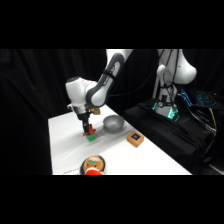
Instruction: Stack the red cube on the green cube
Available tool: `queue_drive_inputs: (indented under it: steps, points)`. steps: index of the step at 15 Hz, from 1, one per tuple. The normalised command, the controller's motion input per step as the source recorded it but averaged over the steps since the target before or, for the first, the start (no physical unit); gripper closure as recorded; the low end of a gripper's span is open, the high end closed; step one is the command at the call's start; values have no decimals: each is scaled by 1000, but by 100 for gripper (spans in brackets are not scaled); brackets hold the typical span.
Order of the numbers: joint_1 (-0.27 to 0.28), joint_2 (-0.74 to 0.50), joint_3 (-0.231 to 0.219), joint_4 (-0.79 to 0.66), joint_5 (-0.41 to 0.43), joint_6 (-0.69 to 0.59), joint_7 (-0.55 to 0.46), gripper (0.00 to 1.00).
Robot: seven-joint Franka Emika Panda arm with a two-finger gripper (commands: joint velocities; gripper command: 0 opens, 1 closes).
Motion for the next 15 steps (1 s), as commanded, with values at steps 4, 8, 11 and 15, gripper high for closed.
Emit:
queue_drive_inputs:
  steps: [4, 8, 11, 15]
  points:
    - [18, -164, -4, -4, 88, -102, -106, 0]
    - [62, -338, -46, -85, 27, -184, -60, 0]
    - [98, -404, -71, -80, -28, -342, -3, 0]
    - [97, -391, -54, -22, -41, -440, -8, 0]
